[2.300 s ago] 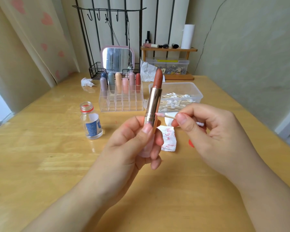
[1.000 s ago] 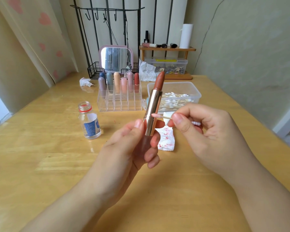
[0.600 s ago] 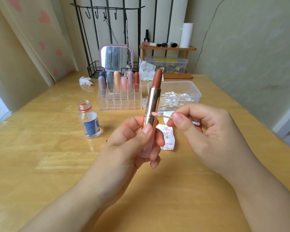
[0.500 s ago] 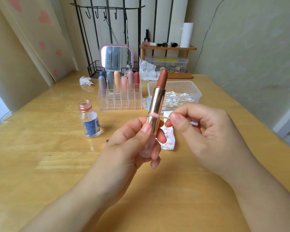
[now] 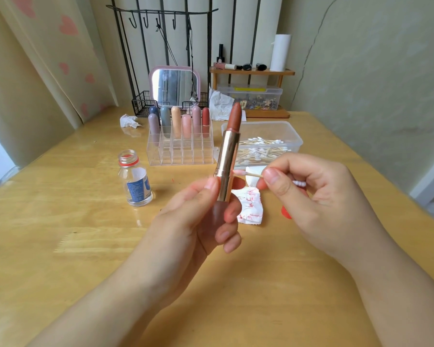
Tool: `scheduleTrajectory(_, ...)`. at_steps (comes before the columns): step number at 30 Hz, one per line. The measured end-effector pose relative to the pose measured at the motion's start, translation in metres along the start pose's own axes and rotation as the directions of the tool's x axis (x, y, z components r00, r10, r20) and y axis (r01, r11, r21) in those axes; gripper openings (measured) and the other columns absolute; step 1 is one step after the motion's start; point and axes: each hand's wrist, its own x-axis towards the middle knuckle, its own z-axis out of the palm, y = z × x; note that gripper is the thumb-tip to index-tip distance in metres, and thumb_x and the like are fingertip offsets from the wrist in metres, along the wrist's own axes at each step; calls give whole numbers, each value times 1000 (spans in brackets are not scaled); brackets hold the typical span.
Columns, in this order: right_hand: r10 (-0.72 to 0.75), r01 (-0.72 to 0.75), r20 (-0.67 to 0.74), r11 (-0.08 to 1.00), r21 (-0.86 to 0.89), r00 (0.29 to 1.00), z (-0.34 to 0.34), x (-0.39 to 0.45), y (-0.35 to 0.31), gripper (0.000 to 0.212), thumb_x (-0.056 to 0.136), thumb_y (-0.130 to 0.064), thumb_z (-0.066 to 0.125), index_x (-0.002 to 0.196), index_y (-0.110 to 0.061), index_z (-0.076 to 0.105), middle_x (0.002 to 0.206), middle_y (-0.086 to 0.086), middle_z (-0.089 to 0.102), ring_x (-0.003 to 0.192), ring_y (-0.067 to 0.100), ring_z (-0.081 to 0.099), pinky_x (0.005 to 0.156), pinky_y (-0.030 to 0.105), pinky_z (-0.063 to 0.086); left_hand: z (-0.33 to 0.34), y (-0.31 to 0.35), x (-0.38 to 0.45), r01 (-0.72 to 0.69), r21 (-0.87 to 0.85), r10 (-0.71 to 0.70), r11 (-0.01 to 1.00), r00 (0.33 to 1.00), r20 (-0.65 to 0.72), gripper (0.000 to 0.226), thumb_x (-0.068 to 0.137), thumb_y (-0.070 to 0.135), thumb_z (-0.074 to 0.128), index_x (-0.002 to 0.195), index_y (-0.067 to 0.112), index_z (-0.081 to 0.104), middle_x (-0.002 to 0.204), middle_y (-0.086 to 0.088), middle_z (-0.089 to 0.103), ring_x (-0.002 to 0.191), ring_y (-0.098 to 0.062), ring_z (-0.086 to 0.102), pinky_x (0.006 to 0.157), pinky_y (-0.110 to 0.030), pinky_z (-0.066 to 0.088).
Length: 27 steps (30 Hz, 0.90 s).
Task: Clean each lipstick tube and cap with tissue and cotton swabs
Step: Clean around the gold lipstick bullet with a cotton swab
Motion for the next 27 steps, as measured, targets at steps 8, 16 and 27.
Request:
scheduleTrajectory(8, -15, 15, -1, 999, 32, 1000, 4, 1, -2, 19, 88, -22, 54, 71, -17, 63, 56, -19, 53, 48, 0, 46, 49, 9, 37, -1, 7, -2, -8, -41, 9, 999, 999, 36, 30, 82, 30, 55, 104, 10, 51, 65, -6, 46, 49, -16, 35, 49, -25, 38)
scheduleTrajectory(16, -4, 5, -5, 999, 45, 1000, 2, 0, -2, 19, 88, -23, 54, 72, -18, 64, 57, -15, 53, 50, 1, 46, 49, 10, 38, -1, 8, -4, -2, -44, 5, 999, 999, 52, 28, 79, 24, 57, 103, 12, 48, 65, -7, 46, 49, -16, 36, 48, -24, 37)
scheduleTrajectory(27, -43, 43, -21, 999, 15, 999, 4, 0, -3, 17, 87, -25, 57, 72, -20, 62, 53, -9, 53, 46, 9, 43, 46, 18, 35, 4, 4, -5, -10, 95, 10, 995, 1000, 7, 20, 87, 24, 47, 94, 6, 54, 71, -9, 54, 54, -18, 45, 49, -28, 44)
